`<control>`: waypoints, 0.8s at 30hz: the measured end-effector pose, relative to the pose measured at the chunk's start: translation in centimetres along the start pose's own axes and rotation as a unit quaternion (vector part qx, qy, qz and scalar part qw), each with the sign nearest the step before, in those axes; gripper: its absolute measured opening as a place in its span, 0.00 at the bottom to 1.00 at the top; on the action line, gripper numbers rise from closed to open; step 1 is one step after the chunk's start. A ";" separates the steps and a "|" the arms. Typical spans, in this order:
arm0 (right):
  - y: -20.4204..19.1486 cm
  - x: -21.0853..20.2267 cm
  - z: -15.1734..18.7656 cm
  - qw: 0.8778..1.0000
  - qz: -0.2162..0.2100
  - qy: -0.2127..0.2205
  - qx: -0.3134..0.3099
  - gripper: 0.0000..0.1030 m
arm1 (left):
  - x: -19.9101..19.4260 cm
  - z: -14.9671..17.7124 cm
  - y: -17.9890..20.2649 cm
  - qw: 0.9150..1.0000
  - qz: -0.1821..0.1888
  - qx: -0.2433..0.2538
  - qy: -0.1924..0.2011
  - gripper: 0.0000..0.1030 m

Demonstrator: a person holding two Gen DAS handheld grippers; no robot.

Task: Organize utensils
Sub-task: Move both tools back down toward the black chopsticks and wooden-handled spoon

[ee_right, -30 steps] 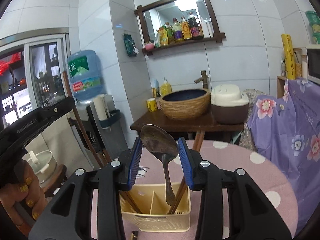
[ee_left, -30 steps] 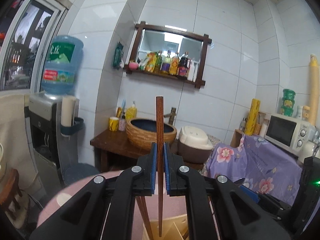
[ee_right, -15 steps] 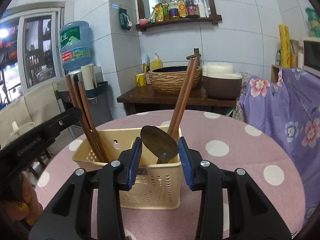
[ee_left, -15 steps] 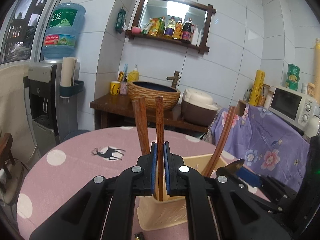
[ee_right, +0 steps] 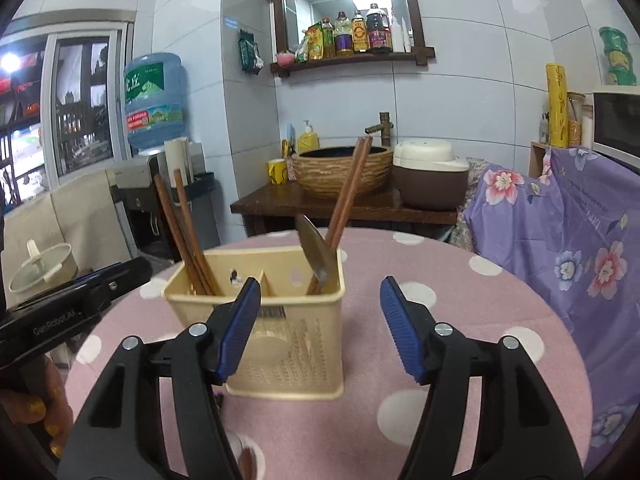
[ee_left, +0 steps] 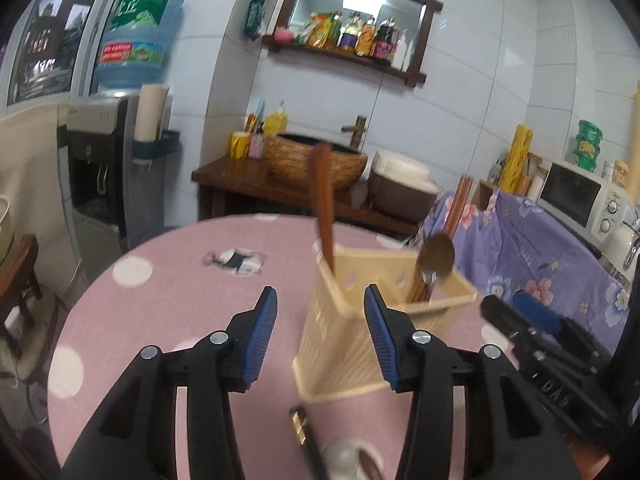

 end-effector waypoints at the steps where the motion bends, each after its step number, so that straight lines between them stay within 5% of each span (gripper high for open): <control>1: -0.1 -0.3 0.8 1.000 -0.002 -0.023 -0.002 0.61 | -0.4 0.8 -0.5 1.000 -0.005 0.002 -0.017 0.44; 5: -0.8 -1.6 4.6 0.995 -0.018 -0.095 0.001 0.60 | -1.5 4.7 -1.7 0.997 -0.014 0.013 -0.078 0.43; 12: -1.4 -3.9 11.0 0.987 -0.010 -0.158 0.007 0.59 | -1.9 11.6 -1.6 0.985 -0.001 0.016 -0.173 0.30; 24: -0.6 -5.5 13.0 0.984 -0.011 -0.171 0.045 0.59 | -1.2 14.2 0.8 0.980 -0.010 0.065 -0.189 0.28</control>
Point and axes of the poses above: each gripper's, at about its wrist camera, not at the fingertips, and x roughly the way its jaws point, y to its right, z to its underside, the point moved 3 cm from there along x, roughly the way its jaws point, and after that the axes turned 10 degrees about y, right-handed, at the moved point
